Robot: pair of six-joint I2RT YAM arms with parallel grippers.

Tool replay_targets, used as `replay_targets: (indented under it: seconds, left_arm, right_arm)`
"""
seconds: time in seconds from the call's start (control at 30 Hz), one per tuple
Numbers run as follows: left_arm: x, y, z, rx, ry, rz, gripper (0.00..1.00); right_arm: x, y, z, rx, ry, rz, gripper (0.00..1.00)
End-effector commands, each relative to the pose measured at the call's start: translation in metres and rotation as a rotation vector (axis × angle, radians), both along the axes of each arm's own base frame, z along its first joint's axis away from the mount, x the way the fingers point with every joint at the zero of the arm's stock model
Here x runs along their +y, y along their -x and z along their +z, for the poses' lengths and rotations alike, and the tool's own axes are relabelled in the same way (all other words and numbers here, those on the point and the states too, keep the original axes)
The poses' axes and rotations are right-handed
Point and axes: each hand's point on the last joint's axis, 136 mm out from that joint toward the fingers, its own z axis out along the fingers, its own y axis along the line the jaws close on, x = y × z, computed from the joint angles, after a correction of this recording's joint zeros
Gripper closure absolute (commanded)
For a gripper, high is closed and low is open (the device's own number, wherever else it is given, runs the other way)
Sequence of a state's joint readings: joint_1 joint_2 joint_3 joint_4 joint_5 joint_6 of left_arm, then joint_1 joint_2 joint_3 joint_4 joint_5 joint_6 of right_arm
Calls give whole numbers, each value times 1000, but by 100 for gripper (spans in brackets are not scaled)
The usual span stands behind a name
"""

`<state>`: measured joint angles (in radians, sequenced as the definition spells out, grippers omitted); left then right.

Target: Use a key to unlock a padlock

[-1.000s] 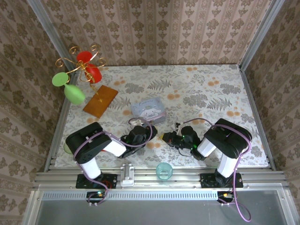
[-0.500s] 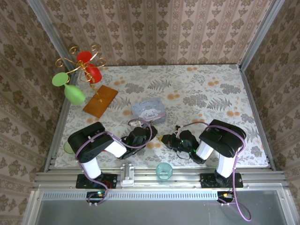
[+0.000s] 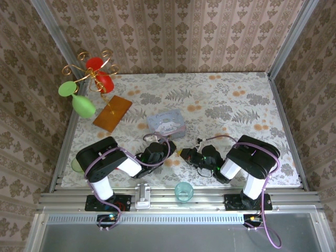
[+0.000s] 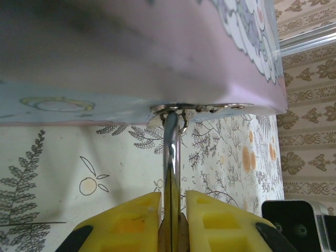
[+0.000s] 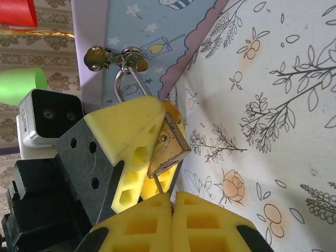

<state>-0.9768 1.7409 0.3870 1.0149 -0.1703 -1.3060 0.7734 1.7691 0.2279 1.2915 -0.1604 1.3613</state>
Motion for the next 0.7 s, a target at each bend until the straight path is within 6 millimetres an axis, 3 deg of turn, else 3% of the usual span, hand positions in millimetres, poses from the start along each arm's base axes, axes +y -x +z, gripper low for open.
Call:
replay_targets:
  seconds: [0.0,0.27,0.5,0.67]
  left_arm:
    - [2,2,-4,11,8,17,98]
    - [3,2,-3,12,12,19,98]
    - [2,2,-2,14,26,18,98]
    - [2,2,-2,16,24,18,98]
  right_arm:
    - [4,-8,2,-27,-2,-20,100]
    - [-10,-7,-2,-30,27,-66,100]
    - [0,-14,7,-63,9,-53,100]
    - [-6,-14,10,-78,17,-68,100]
